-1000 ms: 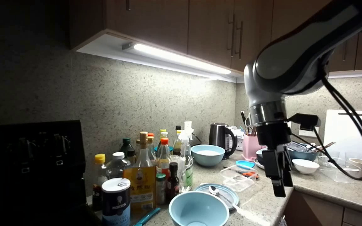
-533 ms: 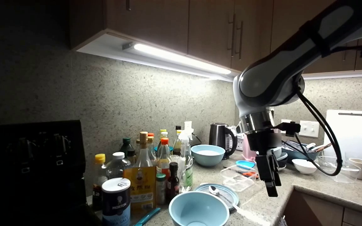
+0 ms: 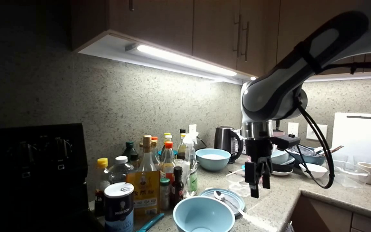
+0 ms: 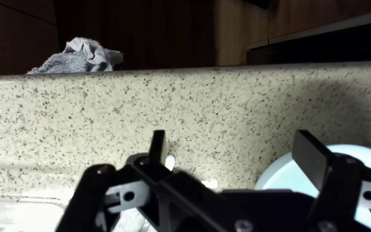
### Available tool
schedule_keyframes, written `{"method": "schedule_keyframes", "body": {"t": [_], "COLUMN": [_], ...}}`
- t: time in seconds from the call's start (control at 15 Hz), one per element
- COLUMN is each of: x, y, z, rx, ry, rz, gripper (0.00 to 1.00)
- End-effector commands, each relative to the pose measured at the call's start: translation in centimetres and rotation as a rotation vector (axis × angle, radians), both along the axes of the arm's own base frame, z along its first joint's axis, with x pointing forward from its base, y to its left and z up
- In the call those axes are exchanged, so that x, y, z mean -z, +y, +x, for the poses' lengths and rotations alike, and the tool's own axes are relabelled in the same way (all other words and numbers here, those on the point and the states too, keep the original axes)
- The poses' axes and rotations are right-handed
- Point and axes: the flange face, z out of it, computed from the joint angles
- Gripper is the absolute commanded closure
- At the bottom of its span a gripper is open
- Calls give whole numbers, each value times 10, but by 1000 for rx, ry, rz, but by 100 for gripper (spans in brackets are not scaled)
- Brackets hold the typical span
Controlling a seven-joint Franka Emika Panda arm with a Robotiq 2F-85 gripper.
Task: Put the spoon in the clear bowl
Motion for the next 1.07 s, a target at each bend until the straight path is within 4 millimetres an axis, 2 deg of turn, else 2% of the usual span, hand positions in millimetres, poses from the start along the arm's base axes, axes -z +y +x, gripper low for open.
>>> {"method": "schedule_keyframes", "body": {"t": [0.0, 0.07, 0.13, 0.27, 0.47, 0.67, 1.0], "x": [25, 30, 22, 32, 34, 42, 56], "y": [-14, -17, -13, -16, -15, -15, 0], "z": [30, 29, 20, 27, 31, 49, 76], "rx": [67, 32, 33, 36, 36, 55, 27], "ry": [0, 89, 30, 74, 81, 50, 56], "rz": [-10, -28, -9, -14, -14, 6, -16], "gripper": [0, 0, 0, 0, 0, 0, 0]}}
